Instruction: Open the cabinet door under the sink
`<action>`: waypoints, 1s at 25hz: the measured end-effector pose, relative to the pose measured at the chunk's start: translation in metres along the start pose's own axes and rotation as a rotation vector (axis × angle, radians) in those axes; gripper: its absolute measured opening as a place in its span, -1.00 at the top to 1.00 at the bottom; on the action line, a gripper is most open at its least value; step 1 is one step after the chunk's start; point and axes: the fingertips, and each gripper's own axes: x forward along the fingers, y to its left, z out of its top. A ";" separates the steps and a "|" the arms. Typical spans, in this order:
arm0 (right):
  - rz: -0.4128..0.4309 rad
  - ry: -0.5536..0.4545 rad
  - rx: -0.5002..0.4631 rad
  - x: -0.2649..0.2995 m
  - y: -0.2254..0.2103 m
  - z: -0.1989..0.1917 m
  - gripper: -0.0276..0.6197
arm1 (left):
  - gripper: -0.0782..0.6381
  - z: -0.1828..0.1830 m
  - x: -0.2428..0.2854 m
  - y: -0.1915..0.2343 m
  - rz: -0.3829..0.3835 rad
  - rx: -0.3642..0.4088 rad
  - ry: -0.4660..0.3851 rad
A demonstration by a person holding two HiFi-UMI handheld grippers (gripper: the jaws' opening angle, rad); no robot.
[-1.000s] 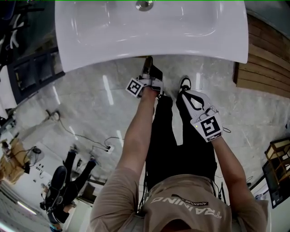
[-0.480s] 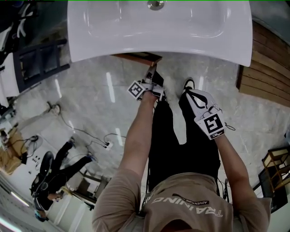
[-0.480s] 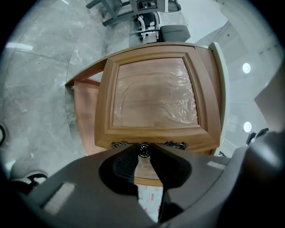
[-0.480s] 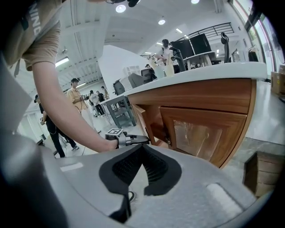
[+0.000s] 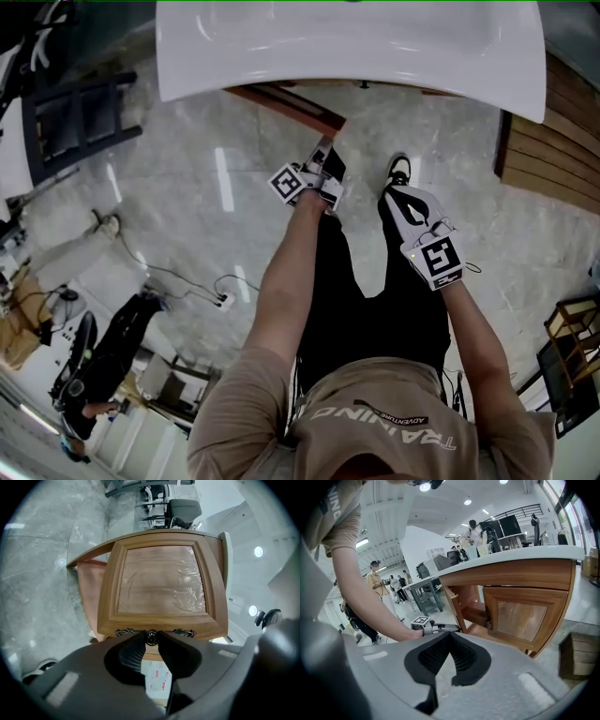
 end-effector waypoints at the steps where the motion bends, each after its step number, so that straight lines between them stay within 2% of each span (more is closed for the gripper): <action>1: -0.006 0.001 0.005 0.002 0.009 -0.002 0.91 | 0.50 0.000 -0.007 0.001 0.004 0.000 0.026; 6: -0.030 0.003 0.037 0.012 0.052 -0.006 0.91 | 0.50 -0.001 -0.025 -0.001 0.011 0.001 0.154; 13: -0.071 0.001 0.058 0.029 0.083 -0.008 0.91 | 0.50 0.003 -0.048 0.003 -0.002 0.010 0.241; 21: -0.155 -0.036 0.110 0.045 0.114 0.002 0.91 | 0.50 0.009 -0.076 0.004 -0.002 0.001 0.387; 25: -0.153 -0.027 0.145 0.052 0.132 0.004 0.91 | 0.50 0.018 -0.092 0.008 0.018 0.025 0.445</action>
